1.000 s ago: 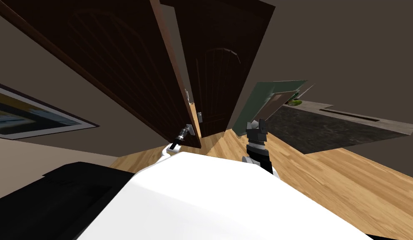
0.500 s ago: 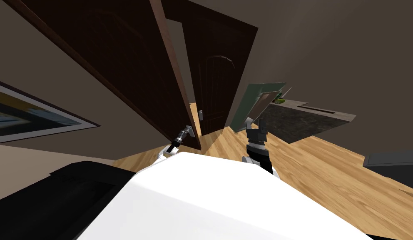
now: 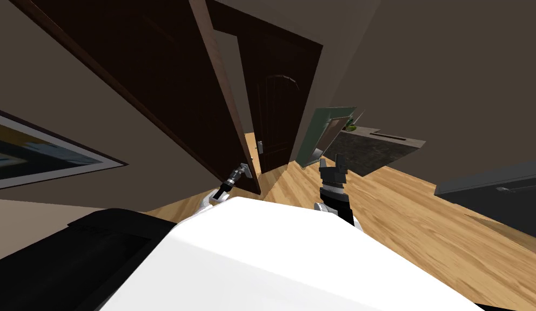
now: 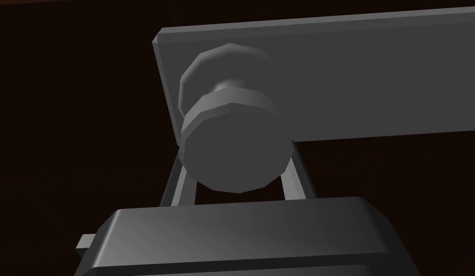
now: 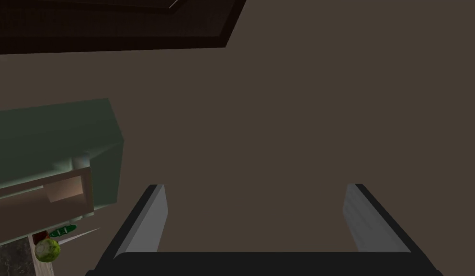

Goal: Pull the door open

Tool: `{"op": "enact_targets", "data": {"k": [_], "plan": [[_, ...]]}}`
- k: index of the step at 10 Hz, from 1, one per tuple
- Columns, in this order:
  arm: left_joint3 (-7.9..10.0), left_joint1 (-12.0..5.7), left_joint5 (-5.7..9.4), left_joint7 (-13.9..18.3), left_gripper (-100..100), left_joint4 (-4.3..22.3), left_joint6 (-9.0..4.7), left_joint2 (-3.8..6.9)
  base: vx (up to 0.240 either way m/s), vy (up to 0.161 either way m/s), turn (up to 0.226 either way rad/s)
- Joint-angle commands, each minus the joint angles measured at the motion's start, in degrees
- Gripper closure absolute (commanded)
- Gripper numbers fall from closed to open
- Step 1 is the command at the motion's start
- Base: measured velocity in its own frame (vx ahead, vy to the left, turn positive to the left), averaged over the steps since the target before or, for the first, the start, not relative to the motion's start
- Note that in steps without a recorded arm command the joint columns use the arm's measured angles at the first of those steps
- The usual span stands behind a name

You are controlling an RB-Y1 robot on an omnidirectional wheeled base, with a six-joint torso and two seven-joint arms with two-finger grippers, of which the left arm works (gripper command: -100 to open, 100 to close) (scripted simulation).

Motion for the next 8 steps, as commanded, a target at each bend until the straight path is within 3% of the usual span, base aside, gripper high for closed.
{"op": "enact_targets", "data": {"k": [1,5,6,7,8], "plan": [[-1.25,0.98,-0.24,0.8,100,-0.2,-1.65,0.73,-0.179,0.126,-0.129],[-2.52,2.31,-0.38,2.6,100,-0.2,-4.58,3.0,-0.195,0.109,-0.127],[-1.7,2.36,-0.22,2.1,100,-0.4,-3.71,2.86,-0.088,0.065,-0.031],[-2.22,2.81,-0.33,2.8,100,0.1,-5.11,3.65,-0.154,0.079,-0.153],[-2.33,2.9,-0.35,3.0,100,0.2,-5.47,3.86,-0.213,0.091,-0.171]]}}
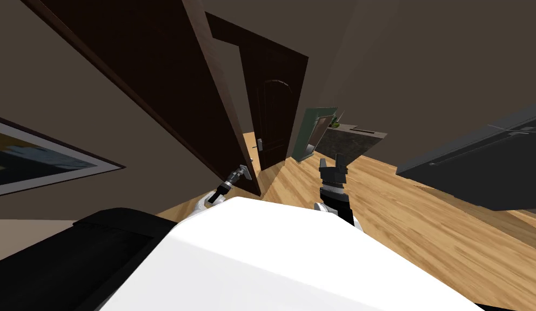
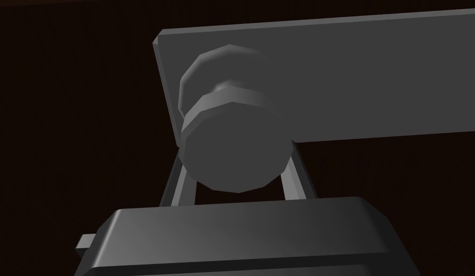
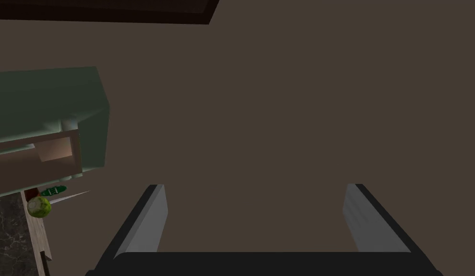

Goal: Pull the door open

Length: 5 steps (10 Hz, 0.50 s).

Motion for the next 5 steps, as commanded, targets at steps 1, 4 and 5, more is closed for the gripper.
{"op": "enact_targets", "data": {"k": [1,4,5], "plan": [[-0.74,0.51,-0.21,0.5,100,0.1,-1.35,0.48,-0.191,0.081,-0.125],[-1.39,1.0,-0.34,1.4,100,0.8,-3.55,1.69,-0.173,0.095,-0.123],[-1.64,1.19,-0.38,1.8,100,1.1,-4.4,2.16,-0.182,0.087,-0.15]]}}
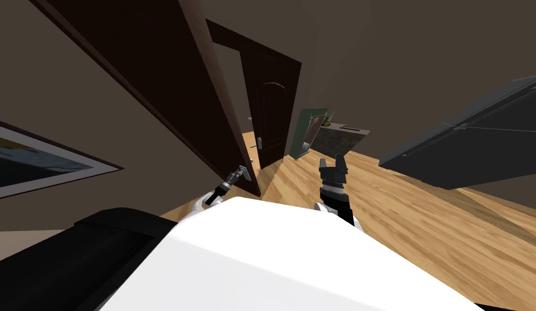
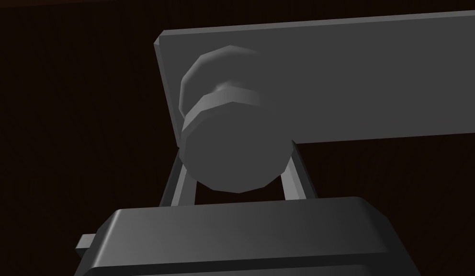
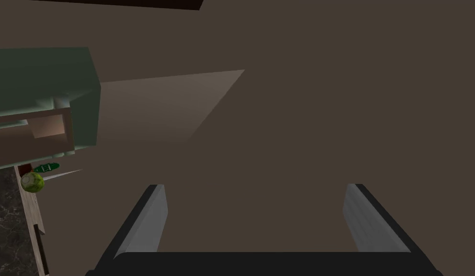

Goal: Pull the door open

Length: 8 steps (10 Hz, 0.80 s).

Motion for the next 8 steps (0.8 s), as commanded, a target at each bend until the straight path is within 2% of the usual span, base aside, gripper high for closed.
{"op": "enact_targets", "data": {"k": [1,3,4,8], "plan": [[-0.9,0.69,-0.23,0.6,100,0.0,-1.63,0.39,-0.188,0.099,-0.132],[-1.24,0.94,-0.3,1.1,100,0.4,-2.77,1.02,-0.188,0.119,-0.108],[-0.64,0.65,-0.13,0.8,100,0.3,-1.91,1.09,-0.073,0.054,-0.018],[-1.58,1.25,-0.44,2.0,100,1.7,-5.17,2.47,-0.184,0.099,-0.151]]}}
